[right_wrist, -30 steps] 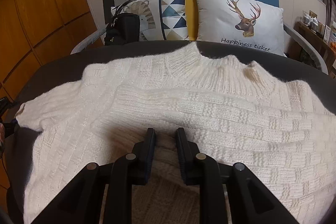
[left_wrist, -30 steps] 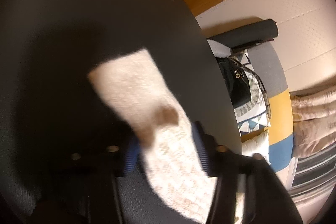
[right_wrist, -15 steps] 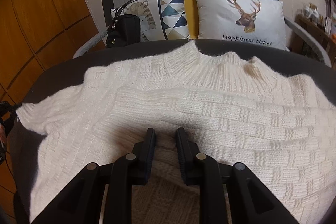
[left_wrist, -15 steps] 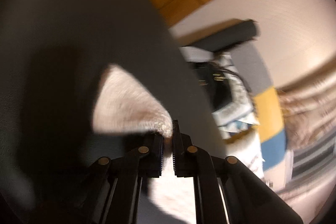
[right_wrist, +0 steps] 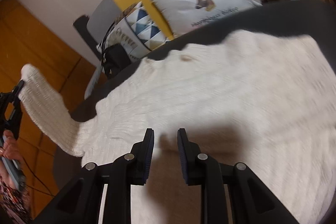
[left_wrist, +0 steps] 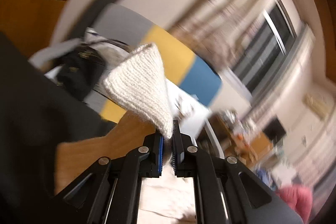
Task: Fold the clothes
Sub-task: 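Lift the held sleeve toward the sweater body with the left gripper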
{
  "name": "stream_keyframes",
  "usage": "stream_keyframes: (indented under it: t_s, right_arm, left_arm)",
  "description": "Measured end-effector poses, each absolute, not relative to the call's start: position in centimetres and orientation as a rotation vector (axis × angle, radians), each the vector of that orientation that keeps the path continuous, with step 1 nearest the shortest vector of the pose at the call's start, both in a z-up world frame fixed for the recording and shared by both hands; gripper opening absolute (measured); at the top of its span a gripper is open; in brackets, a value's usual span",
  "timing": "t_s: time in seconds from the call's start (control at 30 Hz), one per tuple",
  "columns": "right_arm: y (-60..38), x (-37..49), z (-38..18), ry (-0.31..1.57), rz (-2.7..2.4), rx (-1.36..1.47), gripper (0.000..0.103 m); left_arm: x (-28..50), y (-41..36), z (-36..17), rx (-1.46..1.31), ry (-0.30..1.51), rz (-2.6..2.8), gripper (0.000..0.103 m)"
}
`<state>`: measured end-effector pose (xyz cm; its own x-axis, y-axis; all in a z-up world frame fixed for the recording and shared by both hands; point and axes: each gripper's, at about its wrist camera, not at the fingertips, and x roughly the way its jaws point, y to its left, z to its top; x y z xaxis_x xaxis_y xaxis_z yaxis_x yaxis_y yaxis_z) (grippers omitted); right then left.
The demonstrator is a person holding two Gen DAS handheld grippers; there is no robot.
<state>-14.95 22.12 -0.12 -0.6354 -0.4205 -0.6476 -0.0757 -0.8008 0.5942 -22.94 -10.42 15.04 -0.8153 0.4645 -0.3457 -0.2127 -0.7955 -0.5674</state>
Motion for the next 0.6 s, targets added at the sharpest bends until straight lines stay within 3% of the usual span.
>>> stream_keyframes:
  t_s: [0.23,0.47,0.6]
  right_arm:
    - [26.5,-11.9,-1.9,-1.118,-2.461,1.213,0.022]
    - [27.3,-11.3,-2.3,-1.123,-2.456,1.204,0.022]
    - [27.2,-11.4,-2.4,-1.108,-2.473,1.205,0.022]
  left_arm:
    - [-23.4,1.4,9.0,-0.912,-0.465,2.526,0.006]
    - [-22.3,9.2,3.6,-1.055,-0.11,2.491,0.006]
    - [-21.6,11.5,2.0,-1.07,-0.073,2.47,0.006]
